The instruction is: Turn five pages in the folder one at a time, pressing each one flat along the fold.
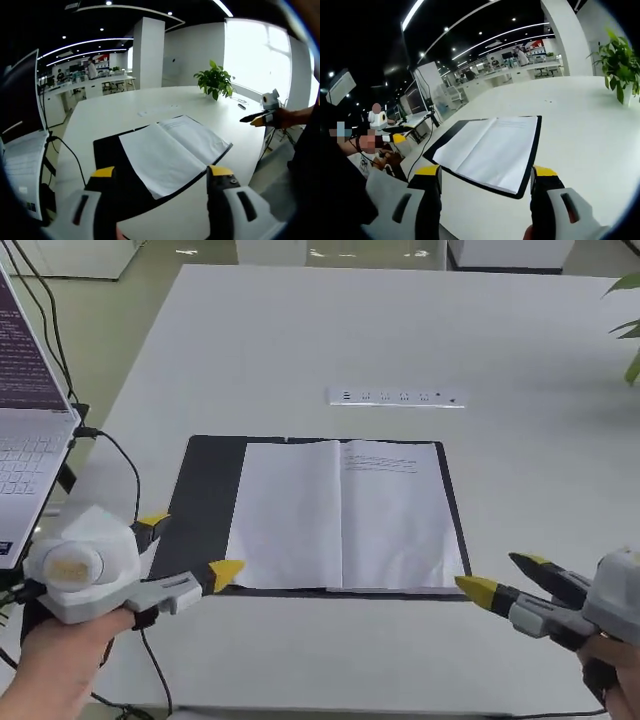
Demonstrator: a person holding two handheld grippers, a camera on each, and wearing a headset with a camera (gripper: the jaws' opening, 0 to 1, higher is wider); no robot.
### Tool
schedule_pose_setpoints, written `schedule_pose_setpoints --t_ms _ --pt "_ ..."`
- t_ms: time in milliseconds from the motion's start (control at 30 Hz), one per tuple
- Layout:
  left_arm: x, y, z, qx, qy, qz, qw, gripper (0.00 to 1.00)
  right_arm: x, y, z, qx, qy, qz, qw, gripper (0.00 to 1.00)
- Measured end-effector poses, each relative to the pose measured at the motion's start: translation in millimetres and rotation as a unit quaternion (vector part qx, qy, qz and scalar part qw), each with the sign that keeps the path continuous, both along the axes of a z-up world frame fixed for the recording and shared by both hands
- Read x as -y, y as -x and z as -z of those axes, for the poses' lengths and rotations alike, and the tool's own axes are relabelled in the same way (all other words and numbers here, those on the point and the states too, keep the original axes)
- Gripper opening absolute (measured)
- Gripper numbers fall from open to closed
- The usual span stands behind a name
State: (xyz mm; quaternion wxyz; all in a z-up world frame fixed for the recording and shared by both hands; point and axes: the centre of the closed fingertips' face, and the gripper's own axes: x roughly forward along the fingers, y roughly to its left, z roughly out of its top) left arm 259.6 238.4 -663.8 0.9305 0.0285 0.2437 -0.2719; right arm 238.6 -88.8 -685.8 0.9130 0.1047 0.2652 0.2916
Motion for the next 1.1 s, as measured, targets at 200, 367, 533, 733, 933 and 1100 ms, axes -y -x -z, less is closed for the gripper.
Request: schedule_pose_setpoints --t_ms 200,367,533,733,933,1100 --pt "-1.0 0.7 -2.4 0.002 0.003 -0.010 0.9999 0.75 9.3 2.6 2.5 0.000 -0.001 0.006 1.0000 0.72" --pt "1.6 0.5 -0.4 -0.003 0.000 -0.008 1.0000 0.76 14.1 -2.1 1.4 0.003 -0.007 0.016 0.9998 0.73" --pt "10.7 -2.4 1.2 -0.004 -0.005 0.003 1.0000 0.75 13.2 -3.7 2.0 0.003 -0.010 0.017 0.9998 0.74" --pt "25.2 -8.0 2.0 -0.005 -0.012 0.020 0.9997 0.75 14.2 -0.9 5.8 0.000 -0.015 0.018 0.9997 0.74" --pt "41.1 -13.7 -1.6 0.000 -0.010 0.034 0.9994 0.75 17.0 4.1 4.3 -0.001 -0.018 0.027 0.9995 0.74" --pt "56.9 -15.7 0.8 -0.003 -0.013 0.049 0.9987 0.75 21.2 6.9 4.5 -0.003 -0.022 0.037 0.9991 0.74"
